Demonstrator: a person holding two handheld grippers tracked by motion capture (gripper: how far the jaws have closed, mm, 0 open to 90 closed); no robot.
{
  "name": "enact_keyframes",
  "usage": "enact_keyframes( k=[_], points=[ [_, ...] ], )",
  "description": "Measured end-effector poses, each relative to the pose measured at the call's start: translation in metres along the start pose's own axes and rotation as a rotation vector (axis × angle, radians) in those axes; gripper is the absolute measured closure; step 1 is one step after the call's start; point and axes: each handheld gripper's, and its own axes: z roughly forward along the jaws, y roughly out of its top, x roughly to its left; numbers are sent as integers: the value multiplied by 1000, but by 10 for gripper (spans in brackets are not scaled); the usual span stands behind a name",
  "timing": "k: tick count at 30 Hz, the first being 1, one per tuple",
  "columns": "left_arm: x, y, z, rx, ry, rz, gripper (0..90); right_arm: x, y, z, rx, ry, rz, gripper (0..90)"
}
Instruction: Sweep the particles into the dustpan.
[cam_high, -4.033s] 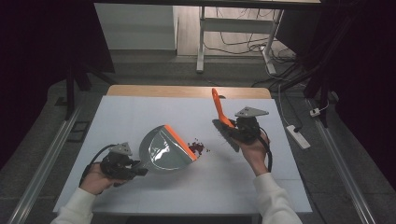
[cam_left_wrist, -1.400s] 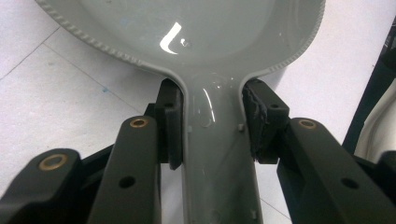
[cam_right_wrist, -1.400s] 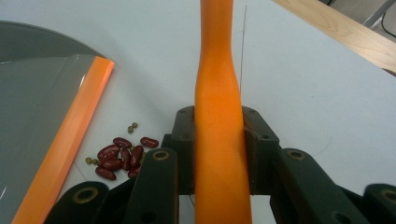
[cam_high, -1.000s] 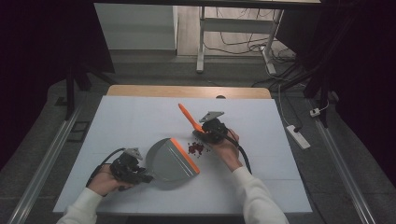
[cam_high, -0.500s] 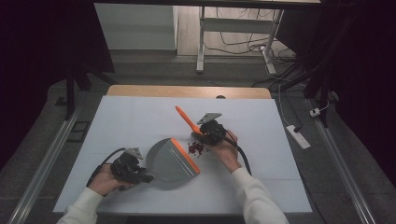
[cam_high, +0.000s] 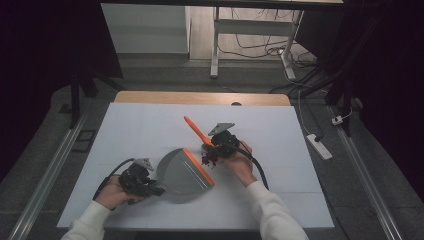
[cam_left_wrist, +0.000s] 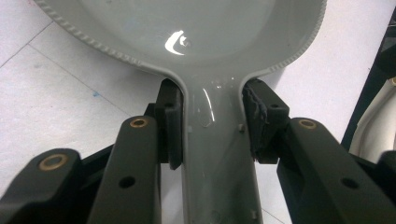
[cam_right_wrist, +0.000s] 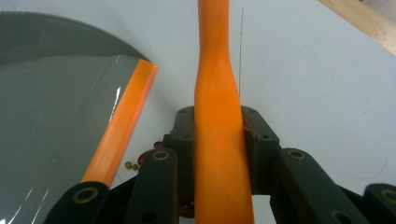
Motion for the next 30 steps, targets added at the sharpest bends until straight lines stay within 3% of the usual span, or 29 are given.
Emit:
enact_keyframes(
  k=[11,21,30],
  points=[
    [1,0,0,-1,-2,-1,620,10,3,1,-7,41,-1,700],
    [1,0,1,-2,-7,-2,620,26,7,3,-9,62,-45,700],
    [1,0,2,1,-5,-2,620,33,9,4,-26,111,-24,700]
  ],
)
